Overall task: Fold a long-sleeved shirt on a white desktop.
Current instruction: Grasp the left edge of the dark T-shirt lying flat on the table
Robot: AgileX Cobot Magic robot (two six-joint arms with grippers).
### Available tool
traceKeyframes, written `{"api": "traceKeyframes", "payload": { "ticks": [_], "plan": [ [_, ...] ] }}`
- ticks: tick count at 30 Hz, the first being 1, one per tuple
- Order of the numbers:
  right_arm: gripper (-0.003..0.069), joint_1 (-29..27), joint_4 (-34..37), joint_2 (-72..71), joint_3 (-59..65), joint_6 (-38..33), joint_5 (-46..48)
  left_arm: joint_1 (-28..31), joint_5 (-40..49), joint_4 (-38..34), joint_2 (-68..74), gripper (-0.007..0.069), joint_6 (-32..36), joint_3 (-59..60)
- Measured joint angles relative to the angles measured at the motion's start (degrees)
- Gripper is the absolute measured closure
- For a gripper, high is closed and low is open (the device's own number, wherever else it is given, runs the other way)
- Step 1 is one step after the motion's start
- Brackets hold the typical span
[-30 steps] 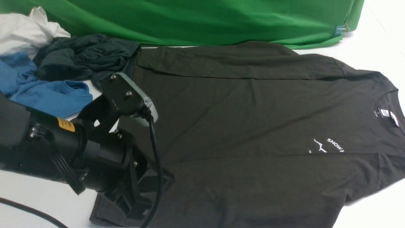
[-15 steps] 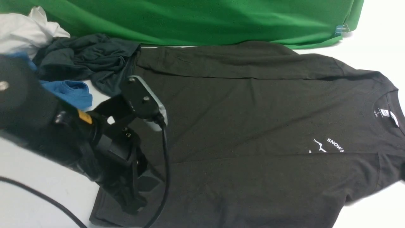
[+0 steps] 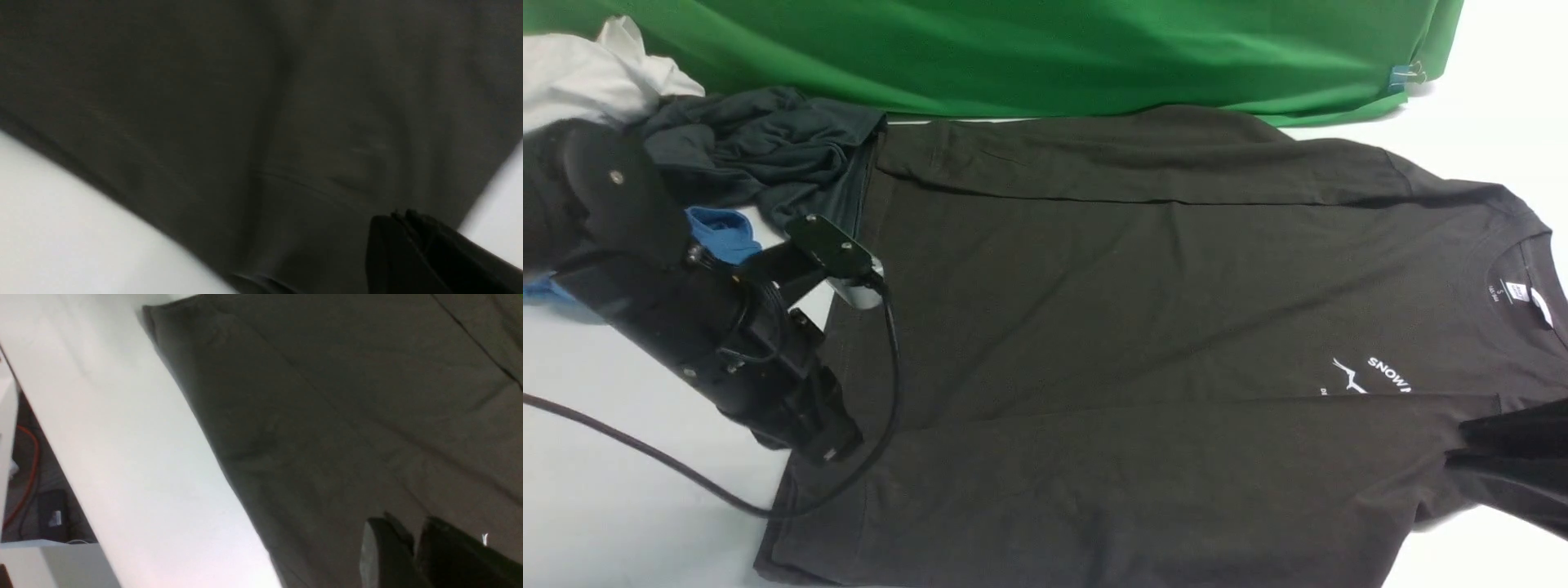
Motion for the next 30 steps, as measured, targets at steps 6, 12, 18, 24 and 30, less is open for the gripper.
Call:
{"api": "traceKeyframes", "payload": {
  "ticks": [6, 12, 18, 24, 30],
  "plan": [
    [0.0497, 0.0, -0.2, 0.0, 0.0, -0.66, 0.12, 0.11, -4.88, 0.4, 4.89, 0.0356, 5.36, -0.03],
    [0.0487, 0.0, -0.2, 0.0, 0.0, -0.7, 0.12, 0.11, -6.48, 0.01, 8.85, 0.0235, 10.96, -0.03],
    [0.0476, 0.0, -0.2, 0.0, 0.0, -0.59, 0.12, 0.11, -8.23, -0.06, 11.33, 0.0316, 12.99, -0.13],
    [0.047, 0.0, -0.2, 0.0, 0.0, -0.35, 0.12, -0.99, -8.18, 1.2, 11.37, 0.0533, 13.36, -0.15],
    [0.0469, 0.0, -0.2, 0.0, 0.0, 0.7, 0.12, -4.55, -6.5, 2.12, 10.87, 0.0586, 13.63, -0.29]
  ]
}}
